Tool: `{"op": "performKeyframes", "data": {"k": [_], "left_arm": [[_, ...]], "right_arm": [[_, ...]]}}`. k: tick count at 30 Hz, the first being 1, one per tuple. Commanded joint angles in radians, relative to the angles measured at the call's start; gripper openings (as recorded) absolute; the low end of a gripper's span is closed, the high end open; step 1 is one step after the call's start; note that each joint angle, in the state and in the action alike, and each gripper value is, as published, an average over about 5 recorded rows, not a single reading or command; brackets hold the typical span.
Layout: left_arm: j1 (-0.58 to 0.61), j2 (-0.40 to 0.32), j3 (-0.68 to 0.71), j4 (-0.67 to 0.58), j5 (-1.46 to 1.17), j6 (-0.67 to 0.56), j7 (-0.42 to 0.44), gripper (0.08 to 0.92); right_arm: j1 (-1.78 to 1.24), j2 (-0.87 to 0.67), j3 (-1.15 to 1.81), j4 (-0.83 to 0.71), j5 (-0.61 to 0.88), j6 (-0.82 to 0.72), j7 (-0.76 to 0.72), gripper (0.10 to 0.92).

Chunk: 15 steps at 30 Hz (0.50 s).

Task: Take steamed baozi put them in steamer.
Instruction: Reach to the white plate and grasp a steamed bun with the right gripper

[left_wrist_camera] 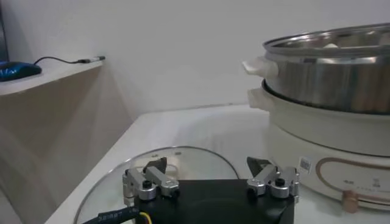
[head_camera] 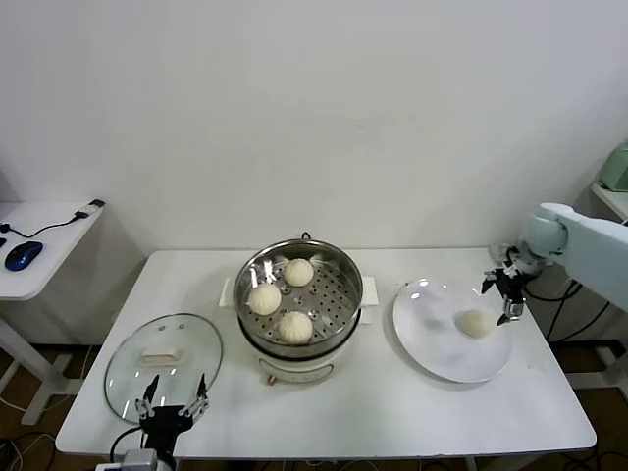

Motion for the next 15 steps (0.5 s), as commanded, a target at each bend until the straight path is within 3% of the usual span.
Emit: {"op": "performKeyframes", "data": {"k": [1,15], "left_arm": [[0.0,0.0,0.0,0.002,0.001,-0.002,0.0,0.823],[0.001,-0.003,0.008,0.01,0.011,-0.004,-0.004,0.823]], "right_arm": [[-0.249,0.023,0.244,-0.082,-0.091,-0.043,0.053,0.823],[-0.255,0.082,0.275,-0.13,-0.157,-0.014,0.071,0.823]]}}
